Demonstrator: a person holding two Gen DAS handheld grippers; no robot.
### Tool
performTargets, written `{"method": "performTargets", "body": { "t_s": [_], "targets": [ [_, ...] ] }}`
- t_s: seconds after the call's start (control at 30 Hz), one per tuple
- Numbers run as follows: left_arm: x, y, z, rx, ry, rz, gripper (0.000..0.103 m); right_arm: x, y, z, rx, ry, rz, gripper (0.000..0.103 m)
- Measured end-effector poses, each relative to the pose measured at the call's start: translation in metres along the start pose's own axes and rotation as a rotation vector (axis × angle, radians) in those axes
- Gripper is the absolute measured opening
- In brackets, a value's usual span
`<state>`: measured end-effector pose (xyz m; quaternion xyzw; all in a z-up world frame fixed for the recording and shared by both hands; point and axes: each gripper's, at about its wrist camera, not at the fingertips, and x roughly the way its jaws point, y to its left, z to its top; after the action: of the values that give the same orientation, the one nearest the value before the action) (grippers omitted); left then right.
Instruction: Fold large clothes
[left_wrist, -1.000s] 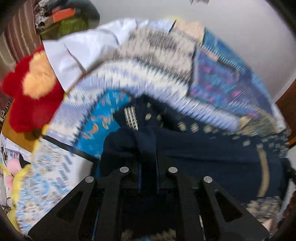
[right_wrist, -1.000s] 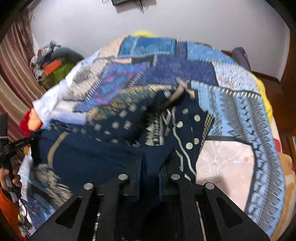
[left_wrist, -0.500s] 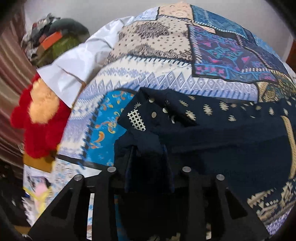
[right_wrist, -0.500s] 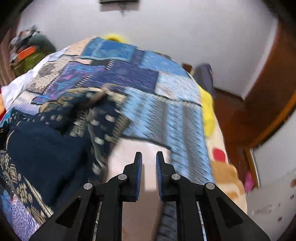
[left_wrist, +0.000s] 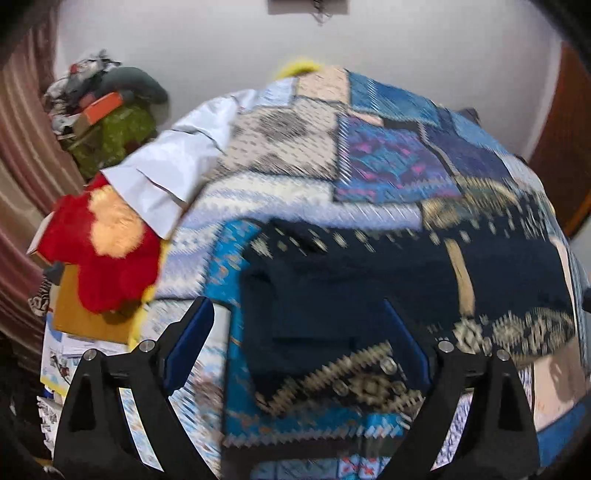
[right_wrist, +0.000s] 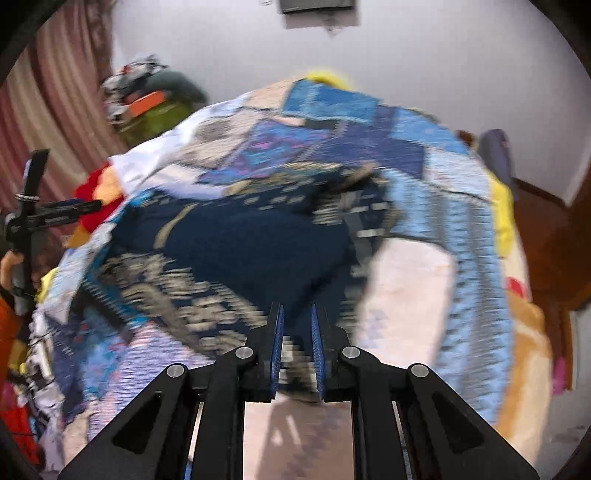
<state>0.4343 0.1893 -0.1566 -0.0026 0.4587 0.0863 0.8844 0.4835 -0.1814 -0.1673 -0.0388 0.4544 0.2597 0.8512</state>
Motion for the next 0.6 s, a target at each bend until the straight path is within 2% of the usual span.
{"method": "performTargets", "body": {
  "t_s": [0.07,0.17,0.3,0.37,0.43,0.53,0.6],
  "targets": [
    [0.012,-0.017,-0.013,0.026,0.028,-0.032,0.091,0.016,0.019,-0.003,-0.008,0.027,0.047,0.010],
    [0.038,-0.042,-0.027,0.073,0.076,-0.050,0.091,0.045,0.041,-0.005,-0.039,0.078,0.072,0.010],
    [0.070,-0.064,-0.024,0.155,0.047,0.084,0.091,0.082,0.057,-0.002,-0.084,0.114,0.038,0.010],
    [0.084,-0.067,-0.012,0.175,0.051,0.105,0.091,0.097,0.059,0.008,-0.106,0.121,0.015,0.010],
    [0.093,-0.064,0.005,0.180,0.050,0.113,0.091,0.104,0.055,0.023,-0.091,0.116,0.036,0.010],
    [0.100,-0.055,0.045,0.172,0.028,0.145,0.091,0.109,0.044,0.053,-0.076,0.080,0.041,0.010],
    [0.102,-0.047,0.071,0.157,0.017,0.177,0.091,0.113,0.036,0.079,-0.069,0.041,-0.009,0.010]
  ]
}}
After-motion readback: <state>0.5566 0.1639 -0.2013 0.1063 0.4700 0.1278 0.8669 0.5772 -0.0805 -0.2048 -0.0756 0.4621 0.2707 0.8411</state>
